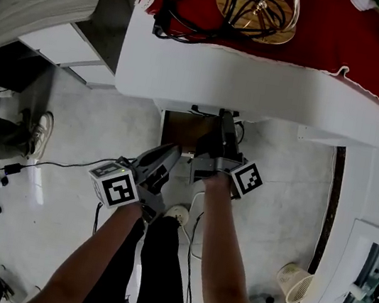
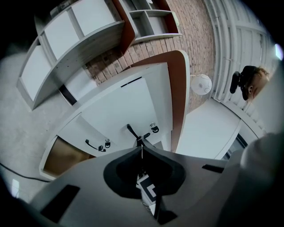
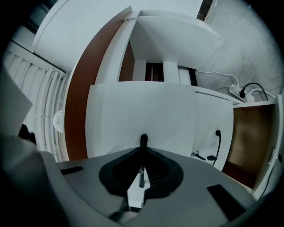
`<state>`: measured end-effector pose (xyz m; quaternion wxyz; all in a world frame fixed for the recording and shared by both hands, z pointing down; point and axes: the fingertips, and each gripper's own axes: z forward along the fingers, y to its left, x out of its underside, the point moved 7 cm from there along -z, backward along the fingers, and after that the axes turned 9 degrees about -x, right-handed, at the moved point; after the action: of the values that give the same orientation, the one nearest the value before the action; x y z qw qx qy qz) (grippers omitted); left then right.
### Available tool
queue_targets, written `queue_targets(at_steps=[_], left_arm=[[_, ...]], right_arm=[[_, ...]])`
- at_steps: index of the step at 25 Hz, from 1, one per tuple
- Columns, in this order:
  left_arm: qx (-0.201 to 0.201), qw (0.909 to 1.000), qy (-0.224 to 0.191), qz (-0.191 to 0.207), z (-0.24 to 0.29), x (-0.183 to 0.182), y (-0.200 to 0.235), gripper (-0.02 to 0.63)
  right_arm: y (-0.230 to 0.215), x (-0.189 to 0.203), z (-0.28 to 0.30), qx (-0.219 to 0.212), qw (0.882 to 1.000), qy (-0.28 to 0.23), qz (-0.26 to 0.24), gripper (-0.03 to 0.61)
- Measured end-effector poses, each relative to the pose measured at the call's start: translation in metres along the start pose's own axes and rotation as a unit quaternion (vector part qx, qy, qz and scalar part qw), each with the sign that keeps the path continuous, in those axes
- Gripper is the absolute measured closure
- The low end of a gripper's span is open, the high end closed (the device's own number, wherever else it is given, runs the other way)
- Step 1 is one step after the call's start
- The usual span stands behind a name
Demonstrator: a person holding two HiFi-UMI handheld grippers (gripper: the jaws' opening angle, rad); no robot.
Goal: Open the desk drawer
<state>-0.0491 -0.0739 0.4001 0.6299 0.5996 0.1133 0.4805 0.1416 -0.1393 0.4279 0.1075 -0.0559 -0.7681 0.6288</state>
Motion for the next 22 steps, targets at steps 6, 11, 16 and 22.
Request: queue_targets(at_steps=[6,11,16,22], left_arm=[[-0.004,0.9999,0.009,-0.004,-0.007,0.007,-0.004,0.603],[0.002,0.9998,0.022,-0.003,-0.01,0.015,-0.01,0.603],[0.001,0.9995,0.03,-0.006,-0.011,0.026,-0.015,0.603],[0.008,0.9989,0.044,-0.012,-0.01,0.038,-0.018,0.603]], right_arm=[[0.006,0.006,-0.028,0.009,1.0,0.0,0.002,0.548],[0.009,0.009,-0.047,0.011,1.0,0.006,0.002,0.548],[0.014,0.01,-0.061,0.016,1.0,0.009,0.005,0.548],[0.018,0.012,-0.078,0.018,1.0,0.013,-0.005,0.547]])
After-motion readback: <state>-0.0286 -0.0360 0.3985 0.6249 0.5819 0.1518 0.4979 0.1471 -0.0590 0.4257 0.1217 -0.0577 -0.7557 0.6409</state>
